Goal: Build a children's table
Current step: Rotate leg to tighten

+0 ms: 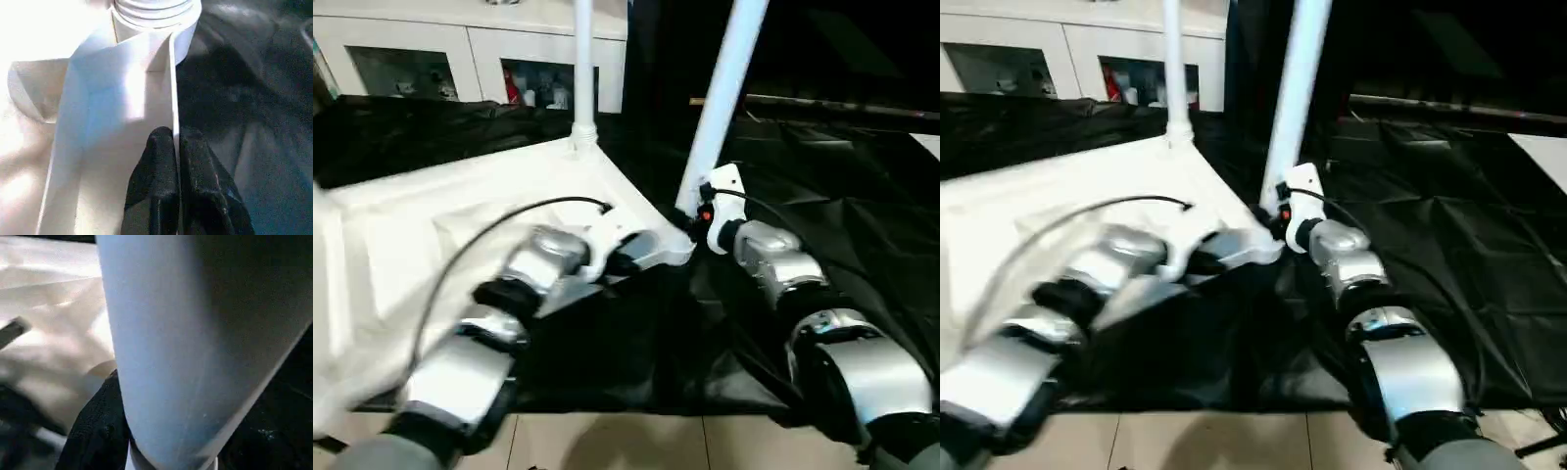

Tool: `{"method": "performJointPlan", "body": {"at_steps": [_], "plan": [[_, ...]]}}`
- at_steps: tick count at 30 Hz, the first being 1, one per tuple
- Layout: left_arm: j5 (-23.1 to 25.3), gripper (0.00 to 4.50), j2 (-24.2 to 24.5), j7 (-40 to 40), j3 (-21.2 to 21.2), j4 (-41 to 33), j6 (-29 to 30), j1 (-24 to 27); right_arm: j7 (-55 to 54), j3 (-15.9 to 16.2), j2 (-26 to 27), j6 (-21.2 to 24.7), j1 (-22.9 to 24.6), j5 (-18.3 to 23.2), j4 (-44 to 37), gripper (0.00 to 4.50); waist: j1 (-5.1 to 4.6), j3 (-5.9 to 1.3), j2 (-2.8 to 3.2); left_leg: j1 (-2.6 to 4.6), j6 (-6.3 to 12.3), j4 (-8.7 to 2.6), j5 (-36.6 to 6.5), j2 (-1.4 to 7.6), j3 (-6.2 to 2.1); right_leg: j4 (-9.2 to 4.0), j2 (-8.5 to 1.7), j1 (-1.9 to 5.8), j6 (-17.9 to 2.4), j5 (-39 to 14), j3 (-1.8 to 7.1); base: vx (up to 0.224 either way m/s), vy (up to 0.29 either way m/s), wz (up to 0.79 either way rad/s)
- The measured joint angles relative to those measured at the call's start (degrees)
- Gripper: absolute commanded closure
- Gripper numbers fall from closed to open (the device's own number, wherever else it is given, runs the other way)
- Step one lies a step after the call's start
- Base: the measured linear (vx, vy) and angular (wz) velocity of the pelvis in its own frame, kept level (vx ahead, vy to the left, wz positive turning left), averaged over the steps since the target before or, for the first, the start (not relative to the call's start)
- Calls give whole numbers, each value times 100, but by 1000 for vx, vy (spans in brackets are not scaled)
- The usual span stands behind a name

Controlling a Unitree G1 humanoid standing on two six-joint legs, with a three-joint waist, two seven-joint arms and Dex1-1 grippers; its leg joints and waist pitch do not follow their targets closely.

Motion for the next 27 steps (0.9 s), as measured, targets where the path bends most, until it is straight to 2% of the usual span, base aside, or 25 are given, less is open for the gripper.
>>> {"method": "performJointPlan", "body": {"at_steps": [8, 15, 17, 18, 20, 24, 27], "plan": [[-12, 450, 344, -579, -65, -273, -237, 192, 917, 147, -105, -39, 143, 0, -242, 262, 30, -10, -16, 8, 15, 14, -3, 19, 39, 7, -1, -14, -21, -13, 2, 6, -1, 0], [-7, 450, 336, -557, -23, -250, -149, 192, 720, 160, -48, -35, 166, 0, -244, 262, 15, -18, -28, 14, -20, 24, -21, 45, 94, 17, -1, -8, -21, -13, 16, 0, 0, 0], [17, 450, 165, -170, 69, -131, -20, 144, 71, 75, 71, 19, 168, 12, -201, 262, 11, -28, -41, 26, -24, 26, -19, 44, 99, 22, -4, -1, -21, -13, 21, 0, 0, 0], [50, 450, -14, 181, 102, -30, 103, 78, -459, -43, 164, 59, 163, 33, -143, 262, 7, -33, -49, 63, -27, 28, -17, 44, 106, 22, -5, 8, -21, -13, 27, 0, 0, 0], [72, 450, -413, 852, 202, 196, 332, -64, -1425, -258, 306, 117, 135, 84, -47, 262, 12, -28, -53, 83, -28, 31, -18, 40, 121, 15, -8, 27, -20, -14, 43, 0, 0, 0], [54, 450, -1304, 2146, 413, 517, 846, -304, -3065, -613, 476, 118, 75, 245, 132, 262, 22, -25, -61, 90, -25, 19, -19, 21, 133, -39, -11, 28, 19, -36, 67, 0, 0, 0], [19, 450, -1619, 2651, 469, 588, 977, -353, -3646, -758, 545, 118, 18, 282, 207, 262, 27, -26, -64, 86, -22, 15, -20, 7, 133, -40, -13, 34, 22, -38, 86, 0, 0, 0]]}}
